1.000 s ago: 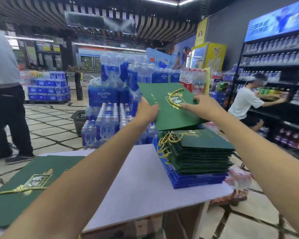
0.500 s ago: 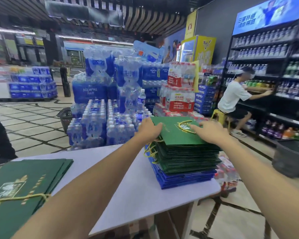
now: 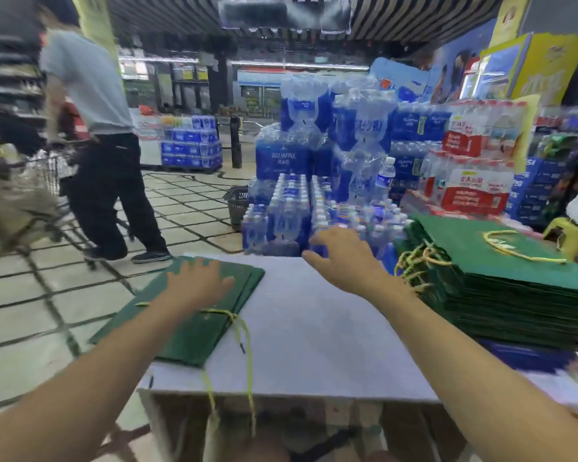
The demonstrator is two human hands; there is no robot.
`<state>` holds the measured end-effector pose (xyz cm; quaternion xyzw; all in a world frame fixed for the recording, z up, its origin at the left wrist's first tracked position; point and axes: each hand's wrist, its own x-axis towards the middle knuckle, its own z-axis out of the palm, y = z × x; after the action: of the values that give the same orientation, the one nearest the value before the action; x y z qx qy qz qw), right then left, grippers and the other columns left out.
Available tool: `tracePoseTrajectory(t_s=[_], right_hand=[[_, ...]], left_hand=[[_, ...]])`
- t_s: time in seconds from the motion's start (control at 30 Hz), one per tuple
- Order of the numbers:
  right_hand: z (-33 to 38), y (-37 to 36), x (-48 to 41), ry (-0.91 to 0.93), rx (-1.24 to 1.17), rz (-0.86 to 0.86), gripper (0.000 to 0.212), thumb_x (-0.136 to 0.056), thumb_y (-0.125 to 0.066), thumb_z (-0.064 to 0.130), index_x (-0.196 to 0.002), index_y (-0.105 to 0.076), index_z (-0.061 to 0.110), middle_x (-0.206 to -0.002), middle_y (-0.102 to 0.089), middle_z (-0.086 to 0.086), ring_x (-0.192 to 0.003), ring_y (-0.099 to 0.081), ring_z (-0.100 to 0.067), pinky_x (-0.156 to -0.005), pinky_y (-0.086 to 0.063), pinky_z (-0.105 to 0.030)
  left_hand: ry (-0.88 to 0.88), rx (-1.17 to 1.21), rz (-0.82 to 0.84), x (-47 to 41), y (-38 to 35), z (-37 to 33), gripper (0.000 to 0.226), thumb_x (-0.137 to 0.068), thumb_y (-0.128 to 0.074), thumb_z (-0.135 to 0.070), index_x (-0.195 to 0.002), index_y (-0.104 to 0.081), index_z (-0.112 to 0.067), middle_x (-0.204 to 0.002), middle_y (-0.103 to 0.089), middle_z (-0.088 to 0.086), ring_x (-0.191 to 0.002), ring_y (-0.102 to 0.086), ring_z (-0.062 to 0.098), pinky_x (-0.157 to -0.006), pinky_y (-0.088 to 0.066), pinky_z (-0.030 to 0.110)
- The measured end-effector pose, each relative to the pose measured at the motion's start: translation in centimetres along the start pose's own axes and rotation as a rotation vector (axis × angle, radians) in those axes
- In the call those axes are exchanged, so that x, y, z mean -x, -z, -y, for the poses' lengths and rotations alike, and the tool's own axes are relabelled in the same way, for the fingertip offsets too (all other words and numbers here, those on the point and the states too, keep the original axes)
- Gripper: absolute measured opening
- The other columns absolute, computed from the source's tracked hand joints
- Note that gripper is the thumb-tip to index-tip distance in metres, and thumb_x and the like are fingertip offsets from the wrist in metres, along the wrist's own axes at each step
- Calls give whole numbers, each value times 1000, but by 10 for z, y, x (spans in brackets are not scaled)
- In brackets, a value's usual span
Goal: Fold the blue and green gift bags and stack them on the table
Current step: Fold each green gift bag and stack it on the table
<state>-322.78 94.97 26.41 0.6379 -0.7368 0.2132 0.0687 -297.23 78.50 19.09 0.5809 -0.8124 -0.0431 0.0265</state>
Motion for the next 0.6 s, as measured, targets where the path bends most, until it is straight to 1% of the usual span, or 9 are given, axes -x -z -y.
tracePoseTrajectory(t_s=[0.03, 0.1, 0.17, 0.23, 0.3, 0.43, 0.5, 0.53, 0.6], right_hand=[[8, -21, 3, 3, -11, 60, 46, -97, -54, 56, -131, -65, 27, -133, -61, 0, -129, -50, -27, -101, -46, -47], [21, -59, 12, 4, -21, 175, 52, -98, -53, 57, -140, -58, 26, -145, -54, 2, -137, -44, -25, -110, -40, -45], [24, -89, 20, 10, -15, 258, 55, -99, -51, 58, -144, -53, 26, -150, -49, 2, -140, -40, -23, -113, -37, -43], [22, -108, 25, 18, -11, 304, 56, -100, -50, 57, -147, -48, 26, -153, -46, 3, -143, -37, -22, -115, -34, -42], [18, -116, 29, 27, -41, 307, 54, -101, -50, 53, -147, -48, 26, -153, -45, 4, -142, -37, -21, -114, -32, -39], [9, -117, 32, 69, -92, 254, 44, -104, -48, 44, -145, -52, 28, -147, -50, 6, -137, -41, -18, -111, -34, -37], [1, -115, 35, 58, -56, 268, 42, -105, -44, 46, -144, -53, 33, -145, -51, 6, -136, -42, -18, -111, -35, -38], [-3, -114, 39, 50, -9, 282, 43, -105, -41, 50, -143, -53, 36, -144, -51, 7, -135, -42, -19, -110, -35, -38], [-12, -112, 51, 32, 119, 311, 46, -104, -33, 58, -144, -50, 44, -145, -49, 9, -133, -40, -20, -106, -34, -40]], left_hand=[[44, -33, 58, 6, -14, 20, 81, -87, -30, -78, -150, -42, -28, -157, -43, 10, -142, -40, 39, -113, -35, 60], [54, -53, 144, 23, -32, 42, 87, -89, -22, -83, -158, -31, -31, -164, -34, 9, -147, -34, 40, -118, -29, 62], [1, -91, 123, 35, -41, 47, 81, -96, -21, -78, -162, -21, -31, -167, -27, 7, -150, -30, 39, -120, -25, 60], [-89, -113, 97, 40, -42, 41, 77, -99, -20, -75, -163, -18, -32, -169, -24, 6, -152, -26, 37, -122, -22, 59], [-208, -106, 108, 41, -40, 30, 76, -100, -22, -74, -163, -19, -32, -169, -21, 4, -154, -23, 33, -124, -19, 56], [-529, -78, 102, 45, -40, -6, 66, -103, -34, -66, -161, -25, -36, -171, -20, -4, -157, -18, 23, -127, -14, 45], [-650, -17, 98, 45, -47, -24, 65, -104, -38, -62, -162, -23, -37, -171, -19, -6, -158, -15, 18, -128, -10, 43], [-670, 10, 87, 44, -51, -31, 65, -104, -38, -62, -162, -22, -37, -171, -19, -6, -158, -14, 16, -129, -10, 43], [-624, 12, 60, 40, -57, -39, 64, -105, -32, -62, -162, -22, -35, -171, -18, -4, -158, -11, 17, -129, -7, 47]])
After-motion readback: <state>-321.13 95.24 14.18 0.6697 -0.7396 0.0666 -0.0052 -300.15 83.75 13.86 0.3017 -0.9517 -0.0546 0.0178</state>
